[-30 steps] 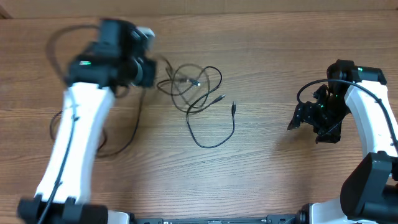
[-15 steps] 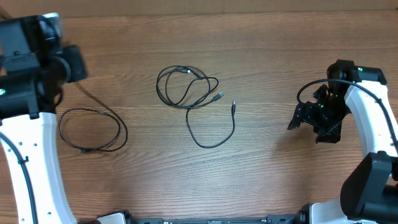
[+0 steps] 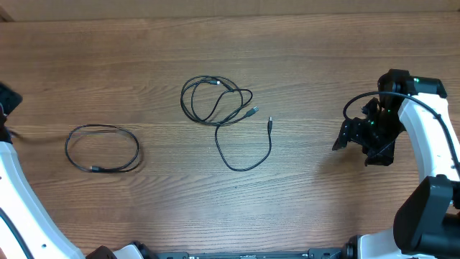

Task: Untangle cables

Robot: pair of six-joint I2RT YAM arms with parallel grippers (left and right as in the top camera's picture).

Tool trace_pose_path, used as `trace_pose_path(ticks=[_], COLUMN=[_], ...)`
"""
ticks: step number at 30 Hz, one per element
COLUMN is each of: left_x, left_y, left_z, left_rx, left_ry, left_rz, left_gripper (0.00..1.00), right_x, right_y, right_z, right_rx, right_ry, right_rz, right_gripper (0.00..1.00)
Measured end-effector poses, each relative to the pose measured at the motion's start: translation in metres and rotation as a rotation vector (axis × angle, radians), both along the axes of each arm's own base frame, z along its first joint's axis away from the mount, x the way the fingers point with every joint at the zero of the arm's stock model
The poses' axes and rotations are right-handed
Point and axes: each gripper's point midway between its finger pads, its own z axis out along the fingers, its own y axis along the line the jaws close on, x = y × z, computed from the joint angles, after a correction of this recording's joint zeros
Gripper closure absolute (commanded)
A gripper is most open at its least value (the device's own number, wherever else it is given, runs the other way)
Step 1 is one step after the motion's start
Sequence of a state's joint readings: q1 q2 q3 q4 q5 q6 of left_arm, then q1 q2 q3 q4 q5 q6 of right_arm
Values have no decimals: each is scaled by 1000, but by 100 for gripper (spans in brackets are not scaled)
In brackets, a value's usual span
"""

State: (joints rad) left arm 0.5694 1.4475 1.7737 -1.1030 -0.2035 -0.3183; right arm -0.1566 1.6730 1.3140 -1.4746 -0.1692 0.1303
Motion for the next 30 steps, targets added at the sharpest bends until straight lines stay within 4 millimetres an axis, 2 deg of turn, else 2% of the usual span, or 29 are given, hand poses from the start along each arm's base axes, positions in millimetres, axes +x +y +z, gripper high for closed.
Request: trace_pose_path(ticks=[4,8,11,15,20,25,27,30], left_x=[8,13,17,27,25,21,18,14], left_y=[-24,-58,-86,-125,-167,-205,-216,-230], left_z=[-16,-42,-58,-76,-96,-142,-162,-195], left_rx=[-130,-311,-412,-470,-498,-518,-524,-529], left_ry=[1,44,98,190,311,431,474,520], left_rz=[-96,-202,-274,-411,-552,-667,-696,-728], left_gripper=[22,22,27,26,28,64,74,79], right_x=[0,0,0,0,0,0,0,0], right_y=[0,0,0,0,0,0,0,1], right_z=[0,0,0,0,0,0,0,0], right_rx=[0,0,0,0,0,0,2,3], right_ry=[-1,-1,0,0,0,-1,0,-1], right_rz=[0,0,0,0,0,0,0,0], right_gripper=[16,16,16,16,16,16,16,16])
